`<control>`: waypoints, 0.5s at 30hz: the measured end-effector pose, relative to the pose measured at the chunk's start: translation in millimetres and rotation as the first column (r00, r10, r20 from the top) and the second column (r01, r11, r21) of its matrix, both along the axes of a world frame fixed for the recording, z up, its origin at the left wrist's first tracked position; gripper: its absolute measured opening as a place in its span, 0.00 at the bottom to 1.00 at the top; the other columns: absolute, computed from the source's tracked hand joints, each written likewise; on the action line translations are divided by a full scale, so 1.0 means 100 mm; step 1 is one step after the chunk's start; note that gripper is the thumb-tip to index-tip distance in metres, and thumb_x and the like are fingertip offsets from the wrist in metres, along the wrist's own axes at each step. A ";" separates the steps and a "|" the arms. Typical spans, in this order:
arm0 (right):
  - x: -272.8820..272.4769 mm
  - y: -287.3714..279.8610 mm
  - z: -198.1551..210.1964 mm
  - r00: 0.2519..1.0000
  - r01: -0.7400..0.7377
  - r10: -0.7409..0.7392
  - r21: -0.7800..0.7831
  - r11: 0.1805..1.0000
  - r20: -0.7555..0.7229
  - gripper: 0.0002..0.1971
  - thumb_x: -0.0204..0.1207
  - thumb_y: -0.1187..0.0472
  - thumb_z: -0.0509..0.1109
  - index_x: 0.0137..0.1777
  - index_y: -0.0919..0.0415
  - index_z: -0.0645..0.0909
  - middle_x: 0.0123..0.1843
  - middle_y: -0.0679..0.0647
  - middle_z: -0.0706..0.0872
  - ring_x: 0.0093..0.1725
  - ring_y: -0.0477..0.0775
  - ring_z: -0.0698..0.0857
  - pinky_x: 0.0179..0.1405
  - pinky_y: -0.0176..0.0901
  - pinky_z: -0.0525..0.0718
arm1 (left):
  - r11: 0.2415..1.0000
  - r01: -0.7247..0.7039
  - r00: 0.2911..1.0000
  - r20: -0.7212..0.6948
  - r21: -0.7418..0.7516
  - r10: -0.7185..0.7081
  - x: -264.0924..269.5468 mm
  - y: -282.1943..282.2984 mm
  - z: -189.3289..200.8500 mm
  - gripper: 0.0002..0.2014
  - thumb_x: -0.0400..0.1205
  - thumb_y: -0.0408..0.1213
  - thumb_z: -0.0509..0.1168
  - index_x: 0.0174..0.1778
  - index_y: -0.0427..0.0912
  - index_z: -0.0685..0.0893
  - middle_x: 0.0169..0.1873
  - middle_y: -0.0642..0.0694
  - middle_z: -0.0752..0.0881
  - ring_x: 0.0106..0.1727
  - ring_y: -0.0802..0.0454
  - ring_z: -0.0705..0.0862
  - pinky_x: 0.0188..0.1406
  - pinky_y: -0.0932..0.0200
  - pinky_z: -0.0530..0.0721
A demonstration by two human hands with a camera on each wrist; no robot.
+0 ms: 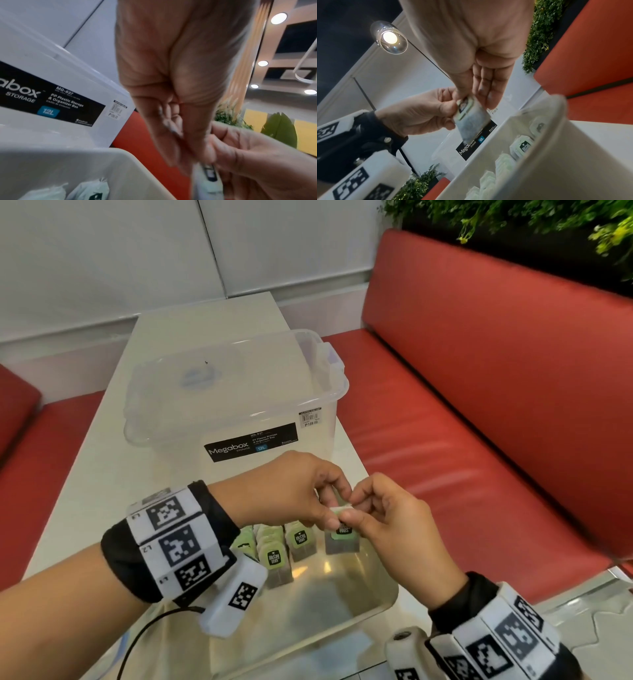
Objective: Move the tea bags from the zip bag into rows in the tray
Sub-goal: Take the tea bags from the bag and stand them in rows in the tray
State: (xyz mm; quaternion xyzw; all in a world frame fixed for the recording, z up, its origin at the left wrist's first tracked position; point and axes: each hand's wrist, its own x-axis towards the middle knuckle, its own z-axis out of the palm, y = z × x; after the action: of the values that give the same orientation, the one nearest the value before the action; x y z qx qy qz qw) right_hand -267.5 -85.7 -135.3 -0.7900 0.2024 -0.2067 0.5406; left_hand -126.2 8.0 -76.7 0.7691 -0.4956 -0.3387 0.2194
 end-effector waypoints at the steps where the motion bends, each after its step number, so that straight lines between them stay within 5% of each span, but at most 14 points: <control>1: -0.01 0.01 0.00 1.000 -0.006 0.006 -0.020 1.000 -0.021 0.07 0.72 0.60 0.75 0.42 0.50 0.79 0.32 0.44 0.85 0.31 0.38 0.82 0.33 0.27 0.76 | 1.000 -0.002 0.999 0.051 -0.002 0.002 0.04 0.01 0.00 0.14 0.70 0.32 0.77 0.48 0.49 0.86 0.32 0.56 0.87 0.32 0.56 0.86 0.33 0.71 0.82; 5: -0.13 0.04 -0.08 0.998 0.038 -0.043 -0.092 0.995 -0.053 0.07 0.74 0.57 0.72 0.48 0.46 0.78 0.40 0.40 0.85 0.35 0.38 0.81 0.35 0.26 0.75 | 1.000 -0.007 0.931 0.366 0.026 -0.002 0.20 0.01 -0.06 0.07 0.76 0.38 0.72 0.49 0.50 0.87 0.36 0.58 0.85 0.35 0.66 0.81 0.34 0.79 0.74; 8: -0.23 0.11 -0.19 0.998 0.023 -0.030 -0.112 0.993 -0.062 0.11 0.74 0.60 0.73 0.46 0.43 0.77 0.41 0.40 0.83 0.29 0.42 0.78 0.31 0.28 0.73 | 0.997 -0.029 0.858 0.514 0.072 -0.012 0.23 -0.03 -0.19 0.07 0.78 0.39 0.66 0.50 0.51 0.85 0.39 0.56 0.85 0.43 0.58 0.82 0.41 0.67 0.78; 10: -0.29 0.16 -0.27 0.997 -0.019 0.007 -0.166 0.986 -0.072 0.12 0.74 0.61 0.73 0.47 0.42 0.75 0.41 0.38 0.83 0.30 0.44 0.78 0.31 0.30 0.73 | 0.994 -0.054 0.823 0.568 0.097 -0.010 0.22 -0.08 -0.27 0.07 0.77 0.39 0.65 0.49 0.53 0.83 0.39 0.56 0.83 0.46 0.53 0.82 0.45 0.57 0.81; 15: -0.32 0.24 -0.34 0.993 -0.086 0.062 -0.260 0.962 -0.100 0.11 0.74 0.55 0.68 0.49 0.39 0.72 0.41 0.35 0.81 0.30 0.44 0.77 0.34 0.37 0.74 | 0.984 -0.076 0.792 0.609 0.159 -0.037 0.15 -0.26 -0.48 0.06 0.77 0.39 0.64 0.47 0.53 0.82 0.46 0.52 0.86 0.48 0.49 0.83 0.39 0.58 0.75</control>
State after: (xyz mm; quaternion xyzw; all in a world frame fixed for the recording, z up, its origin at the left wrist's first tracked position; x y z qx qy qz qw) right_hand -299.0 -61.2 -169.3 -0.8705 0.1676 -0.1753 0.4283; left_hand -111.1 -17.7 -125.1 0.8584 -0.5002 -0.1125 -0.0169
